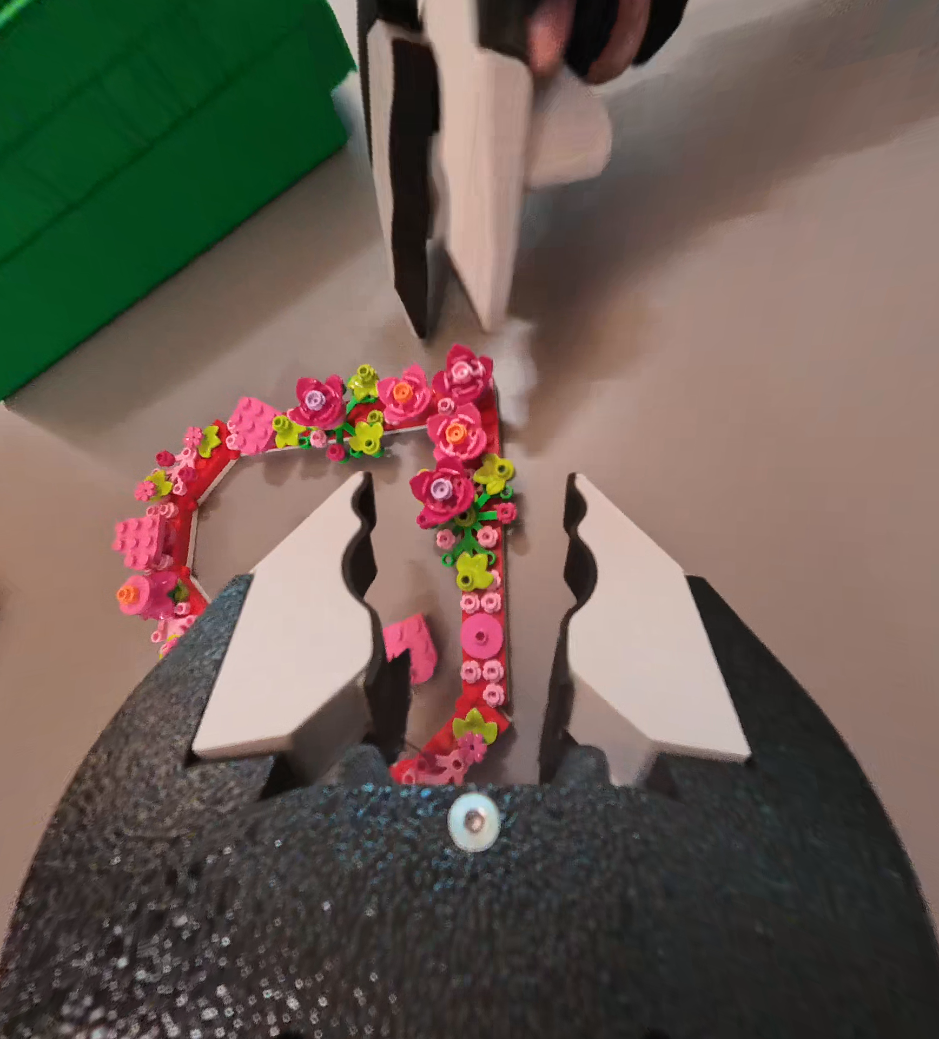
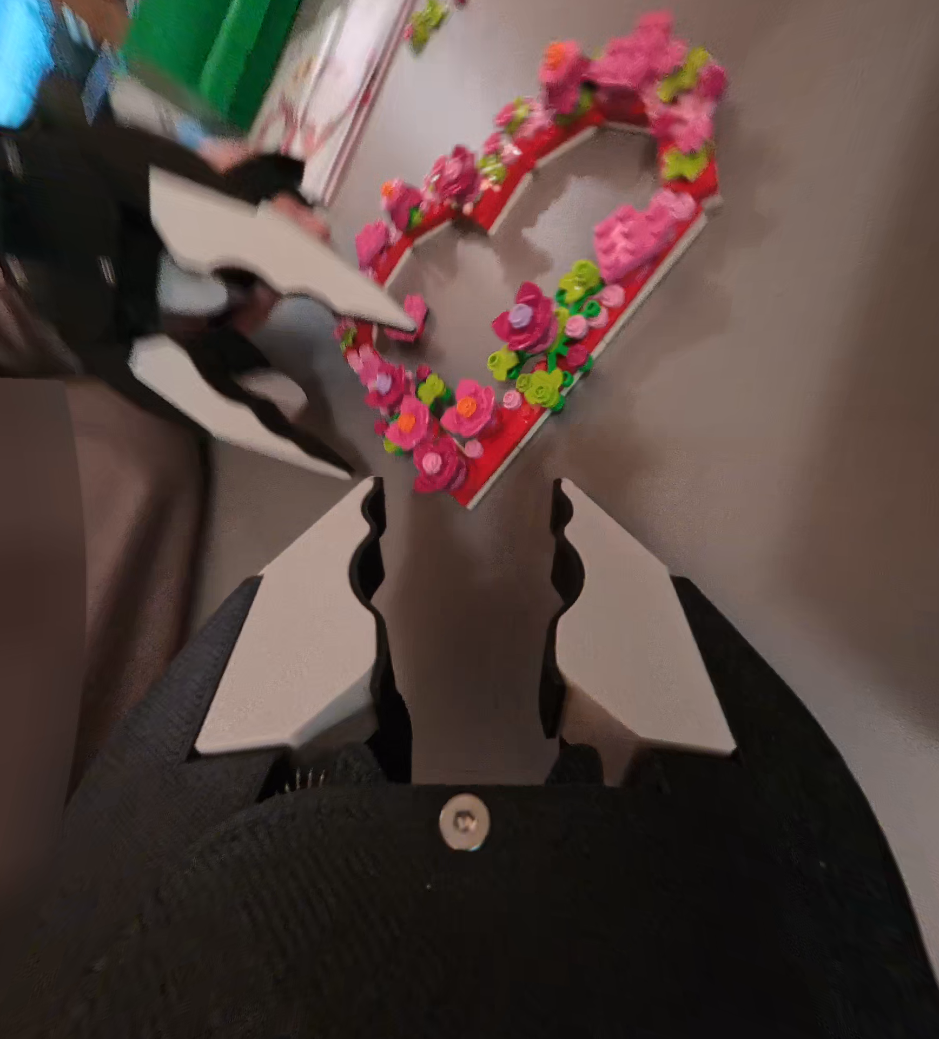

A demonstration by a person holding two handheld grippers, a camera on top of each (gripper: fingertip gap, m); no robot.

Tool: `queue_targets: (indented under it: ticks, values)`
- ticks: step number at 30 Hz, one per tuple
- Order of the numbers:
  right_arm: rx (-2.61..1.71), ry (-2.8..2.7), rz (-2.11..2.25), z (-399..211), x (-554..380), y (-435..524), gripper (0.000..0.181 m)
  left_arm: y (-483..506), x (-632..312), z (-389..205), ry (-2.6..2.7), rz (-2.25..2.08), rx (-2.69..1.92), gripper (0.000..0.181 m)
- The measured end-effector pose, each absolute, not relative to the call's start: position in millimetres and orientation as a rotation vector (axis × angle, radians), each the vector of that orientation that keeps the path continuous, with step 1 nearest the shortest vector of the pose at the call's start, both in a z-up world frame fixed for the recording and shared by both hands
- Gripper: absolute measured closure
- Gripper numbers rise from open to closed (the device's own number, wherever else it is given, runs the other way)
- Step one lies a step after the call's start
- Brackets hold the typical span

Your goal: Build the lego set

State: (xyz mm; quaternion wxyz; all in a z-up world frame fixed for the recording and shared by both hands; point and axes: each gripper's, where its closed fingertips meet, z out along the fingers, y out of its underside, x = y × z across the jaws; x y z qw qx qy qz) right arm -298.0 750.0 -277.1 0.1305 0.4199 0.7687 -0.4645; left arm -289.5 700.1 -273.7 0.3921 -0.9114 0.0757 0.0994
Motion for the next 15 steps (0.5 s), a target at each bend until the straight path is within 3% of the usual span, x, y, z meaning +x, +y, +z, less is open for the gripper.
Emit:
queue_targets:
  ticks: [5, 15]
  values:
    - [0.698, 2.765, -1.331, -286.3, -286.2, 753.5, 0.130, 709.9, -291.1, -281.5, 0.121, 0.203, -2.357, 0.122]
    - [0.152, 3.117, -1.390, -293.0, -290.5, 750.2, 0.145, 719.4, -298.2, -292.2, 0.074, 0.206, -2.438, 0.125]
